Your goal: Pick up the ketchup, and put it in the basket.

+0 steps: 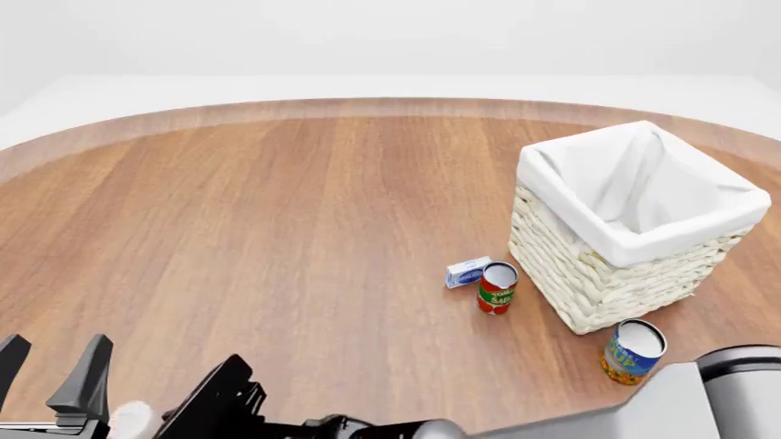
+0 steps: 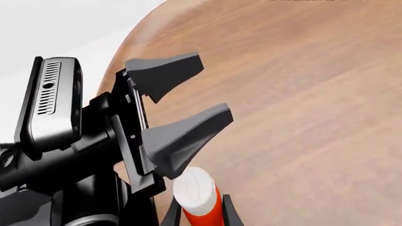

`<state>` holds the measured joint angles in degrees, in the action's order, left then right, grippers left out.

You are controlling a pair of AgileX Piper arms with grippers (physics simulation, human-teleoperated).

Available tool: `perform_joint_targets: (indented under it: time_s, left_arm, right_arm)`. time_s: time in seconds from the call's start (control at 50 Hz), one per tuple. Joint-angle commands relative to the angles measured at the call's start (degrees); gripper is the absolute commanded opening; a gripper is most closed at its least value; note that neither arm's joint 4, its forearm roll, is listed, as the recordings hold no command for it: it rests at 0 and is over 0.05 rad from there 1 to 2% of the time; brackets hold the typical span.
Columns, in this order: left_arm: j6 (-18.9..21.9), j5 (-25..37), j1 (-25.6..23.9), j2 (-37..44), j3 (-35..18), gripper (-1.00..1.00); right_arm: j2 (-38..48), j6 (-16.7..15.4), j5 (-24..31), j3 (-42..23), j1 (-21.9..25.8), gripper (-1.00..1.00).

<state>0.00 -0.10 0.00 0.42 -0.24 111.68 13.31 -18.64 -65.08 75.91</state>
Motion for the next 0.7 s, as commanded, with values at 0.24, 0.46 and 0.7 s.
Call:
perform_joint_targets:
  time_s: [0.24,0.46,0.7]
  left_arm:
    - [0.0,0.0,0.0,0.0,0.0,1.00]
    - [0.0,0.0,0.0,0.0,0.0,1.00]
    - [0.0,0.0,0.0,0.0,0.0,1.00]
  right_arm:
    - [-2.8,1.6,-1.0,2.1,-2.8,-1.00]
    - [-4.7,2.0,-1.1,3.4,-3.7,-1.00]
    - [-7.2,2.0,-1.1,4.6,-5.0,-1.00]
